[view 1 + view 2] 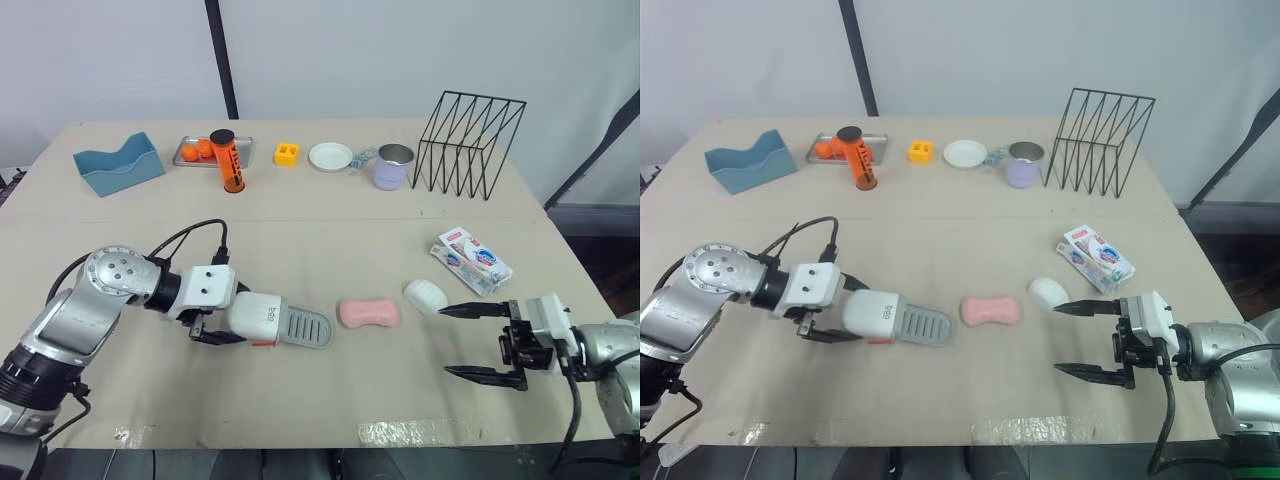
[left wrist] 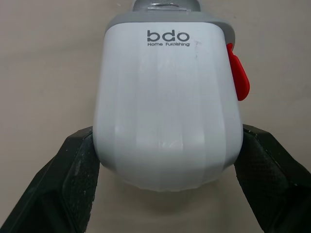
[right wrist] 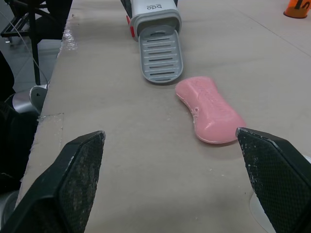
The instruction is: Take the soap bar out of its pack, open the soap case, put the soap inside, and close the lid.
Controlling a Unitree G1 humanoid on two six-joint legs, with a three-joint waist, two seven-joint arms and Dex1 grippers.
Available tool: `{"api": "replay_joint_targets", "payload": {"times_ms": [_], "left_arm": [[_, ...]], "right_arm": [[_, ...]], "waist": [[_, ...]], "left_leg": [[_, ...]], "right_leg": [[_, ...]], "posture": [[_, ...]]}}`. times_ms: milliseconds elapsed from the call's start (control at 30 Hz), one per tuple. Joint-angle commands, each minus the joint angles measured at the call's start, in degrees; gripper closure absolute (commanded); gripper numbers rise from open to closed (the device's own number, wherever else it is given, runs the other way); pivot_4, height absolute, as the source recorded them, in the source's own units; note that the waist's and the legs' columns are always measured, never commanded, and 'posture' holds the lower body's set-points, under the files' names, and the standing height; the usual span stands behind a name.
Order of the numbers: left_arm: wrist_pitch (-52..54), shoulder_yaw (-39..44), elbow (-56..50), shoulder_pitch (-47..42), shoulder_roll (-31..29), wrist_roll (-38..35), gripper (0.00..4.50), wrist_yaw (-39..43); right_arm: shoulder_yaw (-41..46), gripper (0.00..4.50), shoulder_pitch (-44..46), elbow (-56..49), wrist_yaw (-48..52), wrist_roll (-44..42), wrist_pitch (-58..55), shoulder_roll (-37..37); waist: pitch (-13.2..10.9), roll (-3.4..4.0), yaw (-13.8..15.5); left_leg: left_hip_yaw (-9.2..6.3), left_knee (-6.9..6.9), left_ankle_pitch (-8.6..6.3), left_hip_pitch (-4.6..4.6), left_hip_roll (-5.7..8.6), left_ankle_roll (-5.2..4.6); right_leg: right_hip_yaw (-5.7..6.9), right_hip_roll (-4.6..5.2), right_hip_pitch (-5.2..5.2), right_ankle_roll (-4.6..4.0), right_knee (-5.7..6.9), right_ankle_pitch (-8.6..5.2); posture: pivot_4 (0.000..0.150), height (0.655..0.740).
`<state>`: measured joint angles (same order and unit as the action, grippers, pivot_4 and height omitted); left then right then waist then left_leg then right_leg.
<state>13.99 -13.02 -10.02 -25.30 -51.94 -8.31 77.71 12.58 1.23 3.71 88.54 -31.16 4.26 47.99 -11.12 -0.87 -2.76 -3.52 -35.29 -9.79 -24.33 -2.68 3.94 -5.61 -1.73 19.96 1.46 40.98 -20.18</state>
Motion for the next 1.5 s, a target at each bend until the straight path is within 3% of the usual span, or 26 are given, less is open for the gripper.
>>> {"api": "replay_joint_targets", "payload": {"times_ms": [33, 467, 800, 1100, 1133, 1167, 1500], "left_arm": [[-2.56, 1.69, 1.42, 0.72, -2.04, 0.38, 0.93, 0.53], [-10.91, 6.25, 9.45, 5.91, -5.17, -2.50, 0.93, 2.96], [-17.96, 6.06, 14.11, 6.34, -3.87, -1.00, 0.93, 1.89], [-17.35, 5.72, 15.54, 5.93, -3.31, -2.10, 0.93, 2.44], [-17.37, 5.74, 15.61, 5.88, -3.30, -2.13, 0.21, 2.45], [-17.46, 5.79, 15.78, 5.74, -3.25, -2.14, 0.01, 2.46], [-19.56, 6.08, 17.64, 4.74, -3.75, -1.81, 0.01, 3.52]], "right_arm": [[0.48, 0.07, 0.74, -0.71, 0.72, -0.37, 0.28, 0.76], [0.25, 0.07, 1.87, 0.19, 1.22, -0.18, 0.16, 1.33], [0.33, 0.07, 2.19, -0.90, 0.87, -1.71, -2.27, 1.27], [1.08, 0.07, 1.16, -0.82, 1.16, -1.30, -2.14, 1.68], [1.09, 0.00, 1.08, -0.85, 1.13, -1.28, -2.13, 1.70], [1.08, 0.00, 0.99, -0.87, 1.13, -1.24, -2.12, 1.72], [0.85, 0.00, 0.84, -0.62, 1.09, -1.04, -1.99, 1.97]], "waist": [[0.00, 0.00, 0.00], [-0.01, 0.01, 0.00], [0.00, 0.01, 0.00], [0.00, 0.01, 0.00], [0.00, 0.01, 0.00], [0.00, 0.01, 0.00], [0.00, 0.01, 0.00]], "left_leg": [[0.00, 0.00, 0.00, 0.00, 0.00, 0.00], [0.02, 0.00, -0.02, 0.01, -0.02, -0.03], [0.02, -0.01, -0.02, 0.01, -0.02, -0.03], [0.03, -0.01, -0.02, 0.01, -0.02, -0.03], [0.03, -0.01, -0.02, 0.01, -0.02, -0.03], [0.03, -0.01, -0.02, 0.01, -0.02, -0.03], [0.03, -0.01, -0.02, 0.01, -0.02, -0.03]], "right_leg": [[0.00, 0.00, 0.00, 0.00, 0.00, 0.00], [0.00, 0.02, 0.01, -0.02, 0.01, 0.01], [-0.01, 0.02, 0.00, -0.01, 0.01, 0.00], [-0.01, 0.02, 0.00, -0.01, 0.01, 0.00], [-0.01, 0.02, 0.00, -0.01, 0.02, 0.00], [0.00, 0.01, 0.00, -0.01, 0.01, 0.00], [0.00, 0.01, 0.01, 0.00, 0.01, 0.00]], "posture": [[0.150, 0.7400], [0.150, 0.7400], [0.150, 0.7400], [0.150, 0.7400], [0.150, 0.7400], [0.150, 0.7400], [0.150, 0.7400]]}}
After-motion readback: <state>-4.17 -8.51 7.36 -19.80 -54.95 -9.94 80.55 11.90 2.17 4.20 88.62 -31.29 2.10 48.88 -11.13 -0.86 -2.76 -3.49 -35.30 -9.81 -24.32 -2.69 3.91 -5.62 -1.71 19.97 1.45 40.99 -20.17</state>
